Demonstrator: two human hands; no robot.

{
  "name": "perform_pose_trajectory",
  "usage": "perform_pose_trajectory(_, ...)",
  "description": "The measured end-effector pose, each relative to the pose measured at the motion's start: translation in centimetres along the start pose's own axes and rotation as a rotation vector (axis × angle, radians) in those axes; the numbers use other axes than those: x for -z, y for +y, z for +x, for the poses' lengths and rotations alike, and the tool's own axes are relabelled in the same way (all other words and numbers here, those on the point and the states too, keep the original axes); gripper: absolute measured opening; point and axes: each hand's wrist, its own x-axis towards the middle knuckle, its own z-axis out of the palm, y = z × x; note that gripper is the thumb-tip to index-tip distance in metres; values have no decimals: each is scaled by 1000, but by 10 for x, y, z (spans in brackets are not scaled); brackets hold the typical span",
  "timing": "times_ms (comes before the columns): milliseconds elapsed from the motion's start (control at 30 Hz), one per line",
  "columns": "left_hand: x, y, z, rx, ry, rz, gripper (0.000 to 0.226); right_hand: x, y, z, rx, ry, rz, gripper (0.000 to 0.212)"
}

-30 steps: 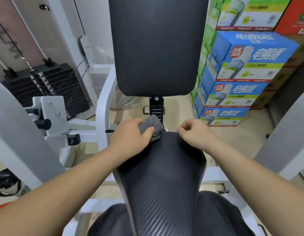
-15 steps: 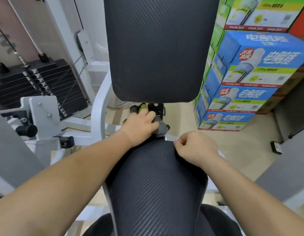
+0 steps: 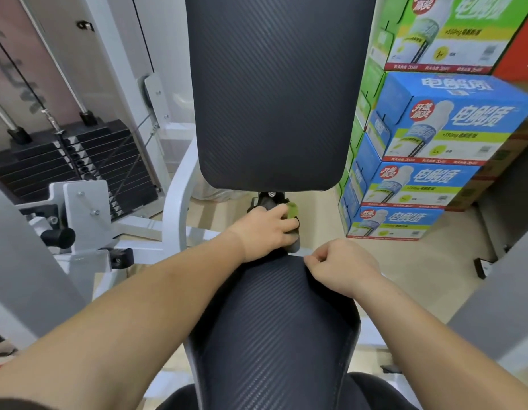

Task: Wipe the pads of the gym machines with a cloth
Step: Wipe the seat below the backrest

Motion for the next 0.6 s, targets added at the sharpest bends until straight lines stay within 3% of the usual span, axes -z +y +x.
perform_pose_trajectory(233, 1, -3, -16, -4, -56, -8, 38, 1, -6, 0, 0, -25, -32, 38)
perform_pose_trajectory(400, 25, -1, -40, 459, -282, -221, 30, 0, 9, -7, 7, -4, 176, 30)
perform_pose_trajectory(433, 36, -1, -52, 581, -269, -328, 27, -1, 13, -11, 24, 10, 277, 29)
perform_pose_trajectory(533, 51, 13, -70, 823, -20, -633, 14, -6, 26, -18, 18, 179, 502, 28)
perform_pose_trajectory(600, 56, 33, -63, 823, -80, -823, 9, -11, 32, -22, -13, 244, 467, 27)
